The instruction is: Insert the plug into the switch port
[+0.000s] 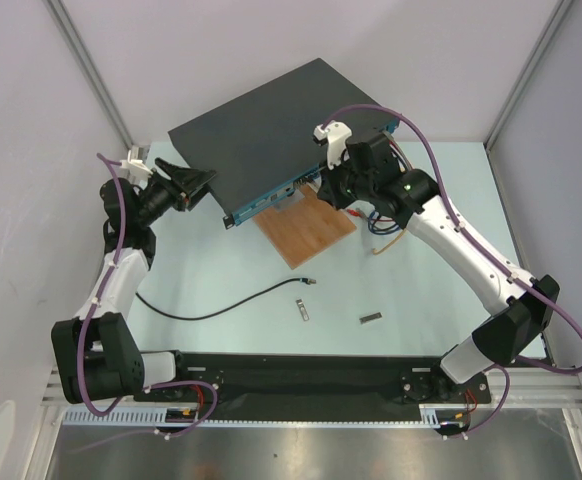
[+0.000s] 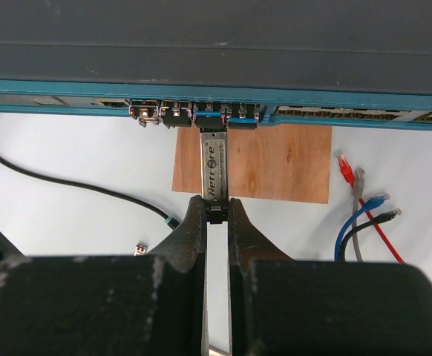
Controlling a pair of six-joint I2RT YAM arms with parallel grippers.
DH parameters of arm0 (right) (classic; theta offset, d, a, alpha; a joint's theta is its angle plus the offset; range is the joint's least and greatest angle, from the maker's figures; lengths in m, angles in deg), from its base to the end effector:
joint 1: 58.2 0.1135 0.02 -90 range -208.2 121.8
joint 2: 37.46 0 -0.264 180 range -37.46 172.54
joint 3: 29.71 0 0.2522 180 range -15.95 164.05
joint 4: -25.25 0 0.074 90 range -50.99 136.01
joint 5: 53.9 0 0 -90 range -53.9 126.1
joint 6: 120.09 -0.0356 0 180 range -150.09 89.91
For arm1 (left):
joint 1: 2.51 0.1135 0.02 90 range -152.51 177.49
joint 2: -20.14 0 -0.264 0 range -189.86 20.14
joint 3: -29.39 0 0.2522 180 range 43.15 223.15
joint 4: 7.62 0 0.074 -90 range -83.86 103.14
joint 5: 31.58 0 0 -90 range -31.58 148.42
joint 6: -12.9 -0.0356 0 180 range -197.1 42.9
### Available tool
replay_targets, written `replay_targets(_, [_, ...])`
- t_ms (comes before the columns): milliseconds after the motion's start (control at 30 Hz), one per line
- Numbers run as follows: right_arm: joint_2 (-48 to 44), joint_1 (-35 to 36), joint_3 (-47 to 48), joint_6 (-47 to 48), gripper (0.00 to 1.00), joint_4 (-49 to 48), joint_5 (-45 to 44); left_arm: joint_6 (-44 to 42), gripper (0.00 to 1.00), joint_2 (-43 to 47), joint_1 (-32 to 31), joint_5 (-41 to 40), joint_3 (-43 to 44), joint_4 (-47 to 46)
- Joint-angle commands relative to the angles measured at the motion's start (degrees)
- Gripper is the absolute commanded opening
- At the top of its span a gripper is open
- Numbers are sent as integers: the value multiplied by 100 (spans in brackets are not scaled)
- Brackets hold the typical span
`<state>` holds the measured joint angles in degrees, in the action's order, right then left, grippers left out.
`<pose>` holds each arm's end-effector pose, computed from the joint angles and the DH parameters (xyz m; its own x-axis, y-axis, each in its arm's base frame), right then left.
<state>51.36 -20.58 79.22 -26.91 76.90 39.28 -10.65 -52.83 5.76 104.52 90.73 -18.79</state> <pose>0.2719 0.2120 0.4069 -0.3778 -0.3611 -0.8526 -0.6689 0.7431 -0.0183 0.2891 0.0161 0.3143 -0.5654 -0.7245 -0.3942 0.2378 0.3145 -0.9190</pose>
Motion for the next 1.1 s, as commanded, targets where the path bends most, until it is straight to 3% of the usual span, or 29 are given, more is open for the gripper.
replay_targets(0, [-119,-54,238,104,0,-669,34,-335,0,-60,-221,-84,-11,-153])
replay_targets(300, [-207,-71,203,130,0,-660,315,-318,0,-68,-230,-93,-29,-170])
replay_targets(800, [-180,-106,106,420,0,-555,-265,-300,0,-68,-274,-102,-29,-197])
replay_targets(1067, [-49,34,141,332,0,-581,60,-300,0,-77,-282,-128,-37,-188])
